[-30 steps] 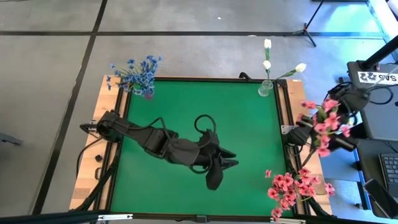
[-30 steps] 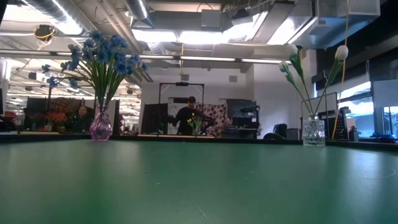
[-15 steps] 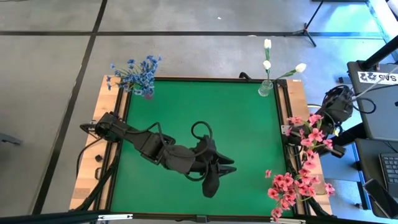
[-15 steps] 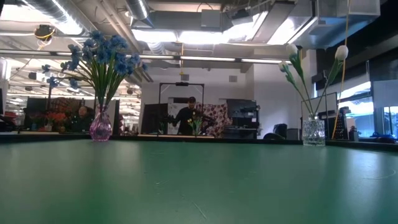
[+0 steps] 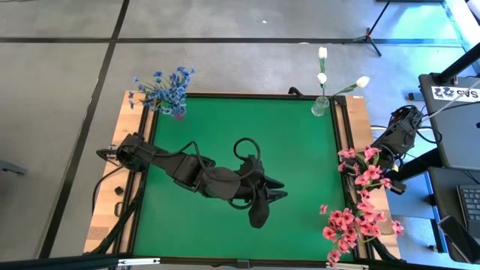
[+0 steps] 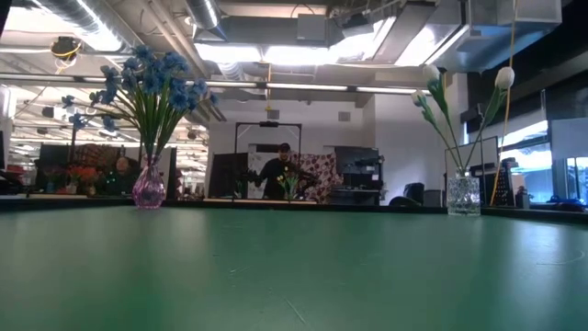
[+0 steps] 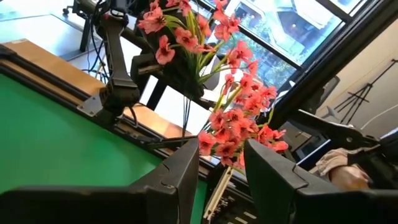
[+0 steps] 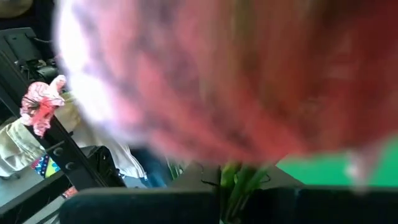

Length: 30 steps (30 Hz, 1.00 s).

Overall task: Sort flowers into vase by color
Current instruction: Put the pink flowers into the red vase

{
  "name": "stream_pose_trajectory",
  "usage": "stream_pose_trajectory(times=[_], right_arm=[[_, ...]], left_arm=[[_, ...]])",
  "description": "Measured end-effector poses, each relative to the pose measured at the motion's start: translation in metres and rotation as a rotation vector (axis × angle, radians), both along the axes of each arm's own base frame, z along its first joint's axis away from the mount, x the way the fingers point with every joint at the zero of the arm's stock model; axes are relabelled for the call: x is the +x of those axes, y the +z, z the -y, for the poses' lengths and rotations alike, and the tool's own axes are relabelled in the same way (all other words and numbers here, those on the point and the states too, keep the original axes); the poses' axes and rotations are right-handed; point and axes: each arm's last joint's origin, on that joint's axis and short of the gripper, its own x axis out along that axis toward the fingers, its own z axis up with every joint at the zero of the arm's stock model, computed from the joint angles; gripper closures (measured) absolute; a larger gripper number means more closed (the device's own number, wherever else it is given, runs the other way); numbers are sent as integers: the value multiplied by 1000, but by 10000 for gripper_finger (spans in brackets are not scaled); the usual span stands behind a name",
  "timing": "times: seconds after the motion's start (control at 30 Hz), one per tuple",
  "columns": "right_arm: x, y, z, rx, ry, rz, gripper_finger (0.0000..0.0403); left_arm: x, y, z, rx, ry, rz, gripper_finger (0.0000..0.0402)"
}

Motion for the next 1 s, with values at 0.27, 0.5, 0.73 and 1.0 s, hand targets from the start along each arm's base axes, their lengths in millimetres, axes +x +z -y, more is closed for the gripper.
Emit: stream_pose_trajectory(times=[0.27,0.5,0.73,1.0], right_arm=[[1,-3,-1,-30,13,37,396],[-1,-3,-2,-29,79,35,390],[8,-9,-11,-129,101,38,389],[17,-16,-21,-203,168,-9,366]], left_arm=[[1,0,-3,1,8,-3,278],[4,-1,-10,4,23,-10,278],[4,-2,-11,9,23,-25,278],[3,-3,-11,11,15,-34,278]])
